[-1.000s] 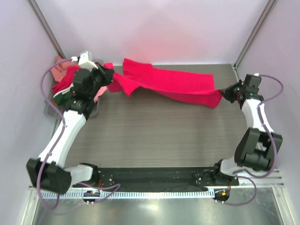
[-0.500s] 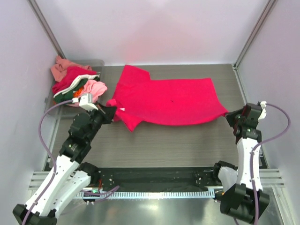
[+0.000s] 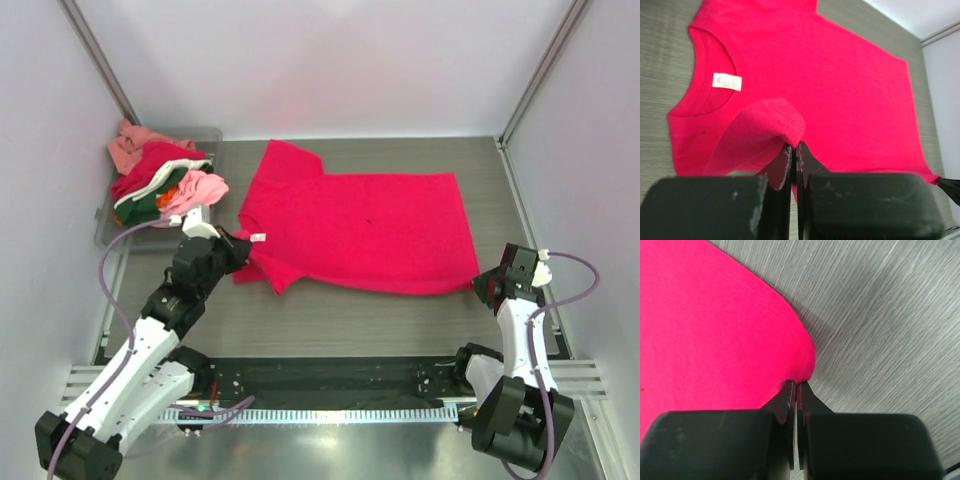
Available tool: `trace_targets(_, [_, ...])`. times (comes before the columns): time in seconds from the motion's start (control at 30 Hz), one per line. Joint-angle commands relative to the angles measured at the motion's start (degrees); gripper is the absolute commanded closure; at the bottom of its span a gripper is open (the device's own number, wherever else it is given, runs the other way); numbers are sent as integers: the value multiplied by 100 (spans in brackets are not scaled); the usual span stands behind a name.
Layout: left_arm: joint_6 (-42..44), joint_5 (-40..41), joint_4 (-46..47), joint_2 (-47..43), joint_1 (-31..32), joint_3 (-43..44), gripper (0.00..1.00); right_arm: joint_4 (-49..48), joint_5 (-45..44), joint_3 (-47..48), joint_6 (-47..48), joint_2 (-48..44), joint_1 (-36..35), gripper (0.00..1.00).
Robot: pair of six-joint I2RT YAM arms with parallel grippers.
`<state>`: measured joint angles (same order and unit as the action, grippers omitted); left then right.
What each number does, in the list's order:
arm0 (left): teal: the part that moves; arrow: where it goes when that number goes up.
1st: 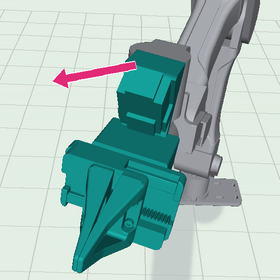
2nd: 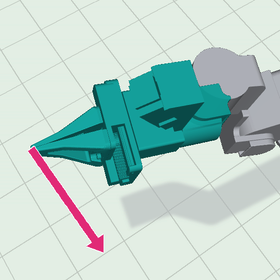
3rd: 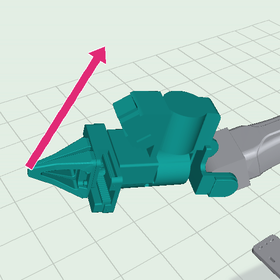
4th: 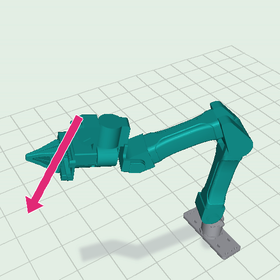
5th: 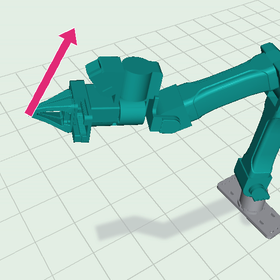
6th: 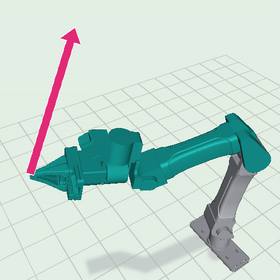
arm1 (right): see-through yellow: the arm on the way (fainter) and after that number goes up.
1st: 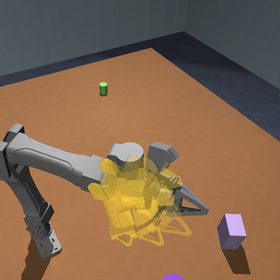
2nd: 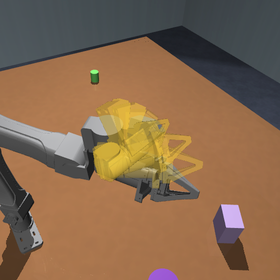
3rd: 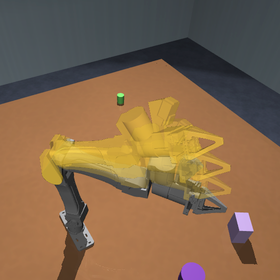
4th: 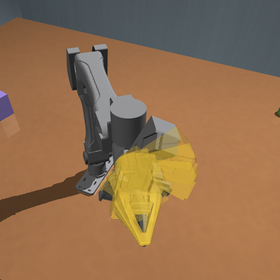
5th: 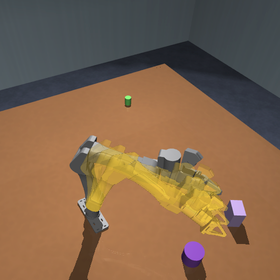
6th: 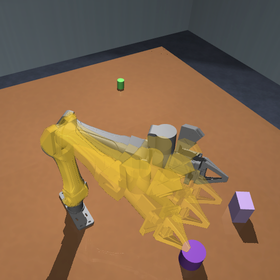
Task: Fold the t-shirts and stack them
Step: Flatten the tshirt out, then fold the tshirt
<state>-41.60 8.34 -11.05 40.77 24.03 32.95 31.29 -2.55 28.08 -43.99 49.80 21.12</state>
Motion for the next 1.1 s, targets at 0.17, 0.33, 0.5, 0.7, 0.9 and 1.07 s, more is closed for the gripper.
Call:
trace_targets(0.17, [240,168,200,887,14,466,99,-623,-194,180,66,583,6,99])
trace_targets(0.33, [425,475,59,1415,5,888,99,-878,-158,365,-119,882,-64,99])
trace_targets(0.5, [548,913,-213,1863,5,1432,100,-914,-194,821,-224,1417,-214,99])
trace_targets(0.7, [627,1082,-310,2215,5,1758,100,-949,-387,1411,-461,2032,-468,99])
trace_targets(0.9, [654,1021,-310,2865,14,2040,100,-949,-352,1937,-567,2639,-513,99])
trace_targets(1.07, [715,1099,-275,3339,5,2329,100,-940,-422,2158,-655,2938,-565,99])
